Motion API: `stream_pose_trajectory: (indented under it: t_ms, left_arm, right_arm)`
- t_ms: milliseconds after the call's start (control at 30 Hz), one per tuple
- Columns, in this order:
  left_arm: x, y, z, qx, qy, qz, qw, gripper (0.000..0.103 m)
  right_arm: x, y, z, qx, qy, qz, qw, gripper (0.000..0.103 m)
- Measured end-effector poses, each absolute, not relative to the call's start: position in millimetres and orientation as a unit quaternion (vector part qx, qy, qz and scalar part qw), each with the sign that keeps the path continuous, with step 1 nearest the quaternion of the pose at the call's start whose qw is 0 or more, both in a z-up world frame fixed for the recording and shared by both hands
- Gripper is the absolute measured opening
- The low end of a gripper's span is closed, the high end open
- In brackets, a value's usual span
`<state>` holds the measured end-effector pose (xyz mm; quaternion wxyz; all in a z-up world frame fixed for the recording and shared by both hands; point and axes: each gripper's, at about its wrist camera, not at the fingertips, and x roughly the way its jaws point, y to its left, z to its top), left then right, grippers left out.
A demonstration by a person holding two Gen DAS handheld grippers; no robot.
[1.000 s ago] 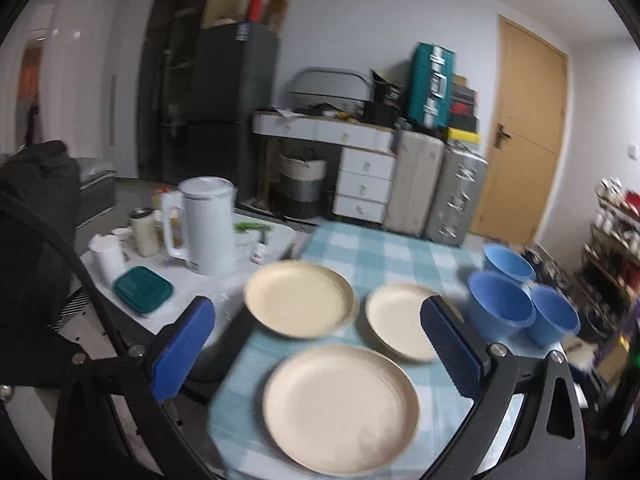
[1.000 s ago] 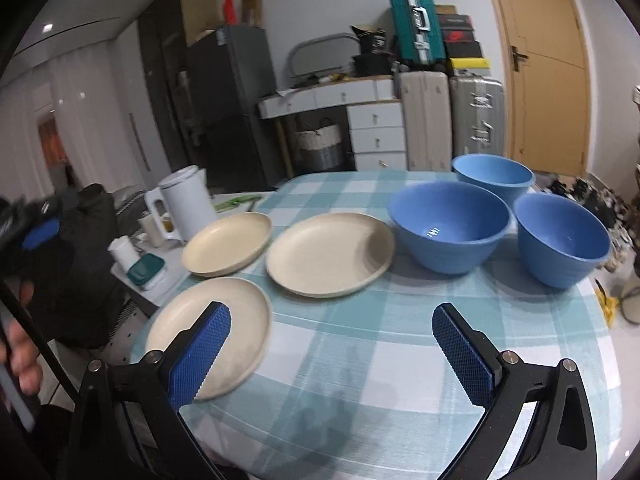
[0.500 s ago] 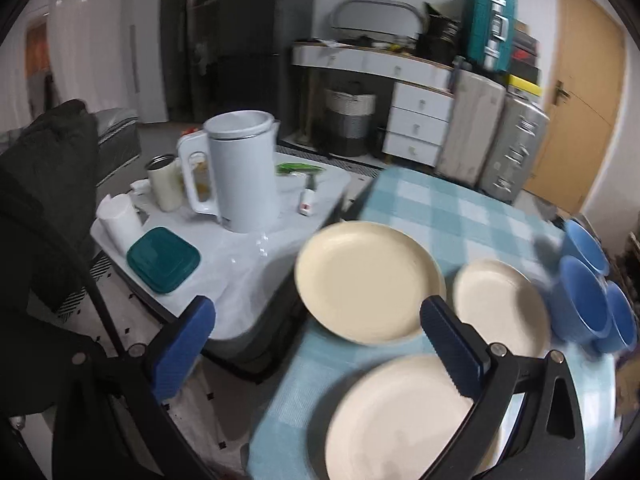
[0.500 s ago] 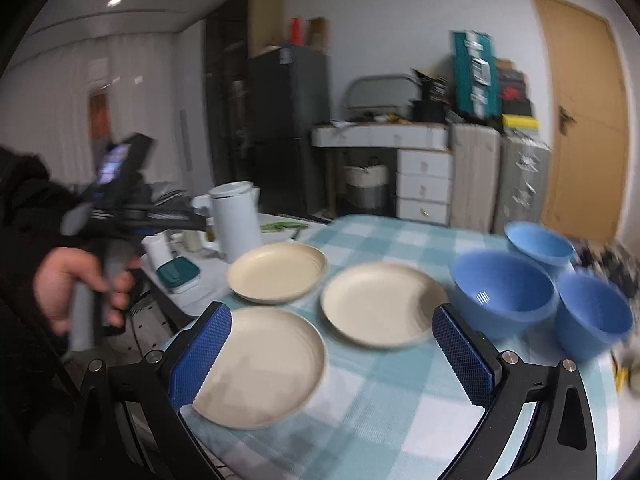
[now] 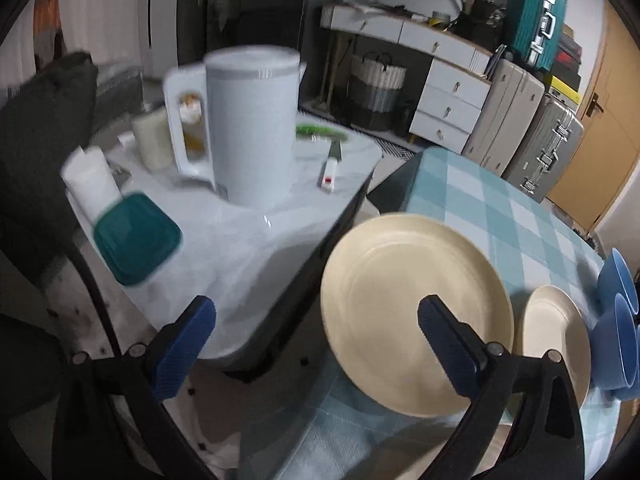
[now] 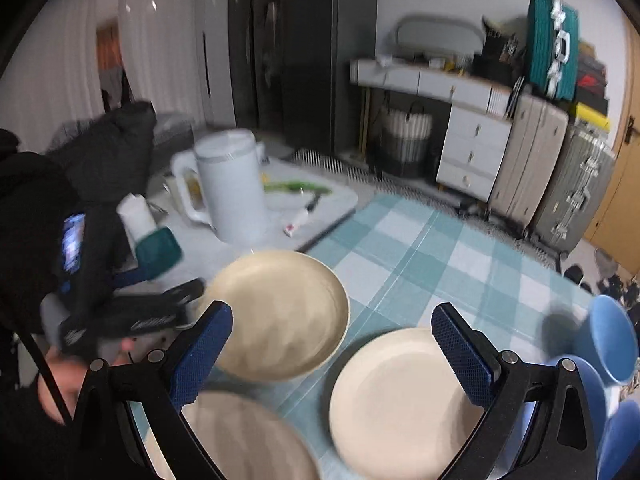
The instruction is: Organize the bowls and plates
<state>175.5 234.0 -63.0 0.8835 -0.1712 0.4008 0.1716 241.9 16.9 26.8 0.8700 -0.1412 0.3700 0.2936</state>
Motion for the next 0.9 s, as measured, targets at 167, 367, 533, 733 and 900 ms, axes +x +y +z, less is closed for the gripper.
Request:
stream_pose_trajectory:
  t_ms: [167, 367, 533, 733, 900]
  left_arm:
    - [193.6, 240.1, -82.7, -0.171, 0.429, 0.159, 0.873, 0.099]
    - [206.9, 236.9, -100.1, -0.168, 0.459, 0.143, 0.861, 0.099]
    - [209.1, 245.2, -110.1, -0.19, 0.468, 0.142, 0.851, 0.099]
    - [208.4, 249.1, -115.8, -0.207, 0.473, 0.138, 0.845, 0.098]
    - [209.2, 248.1, -118.2, -0.222, 0.476, 0.122, 0.842, 0.086]
  right_arm:
    - [304.9, 49.4, -22.5, -0.16, 0.446, 0.279, 0.835, 0.079]
    - [328.5, 70.5, -70.8, -0.191, 0.488, 0.27, 0.808, 0.067]
    - [335.6, 72.9, -89.7, -0.198, 0.504, 0.258, 0.8, 0.06]
    - [336.7, 69.4, -93.7, -0.186, 0.519, 0.264, 0.791, 0.05]
    - [336.5, 66.8, -98.9, -0.186, 0.532, 0.259, 0.784, 0.043]
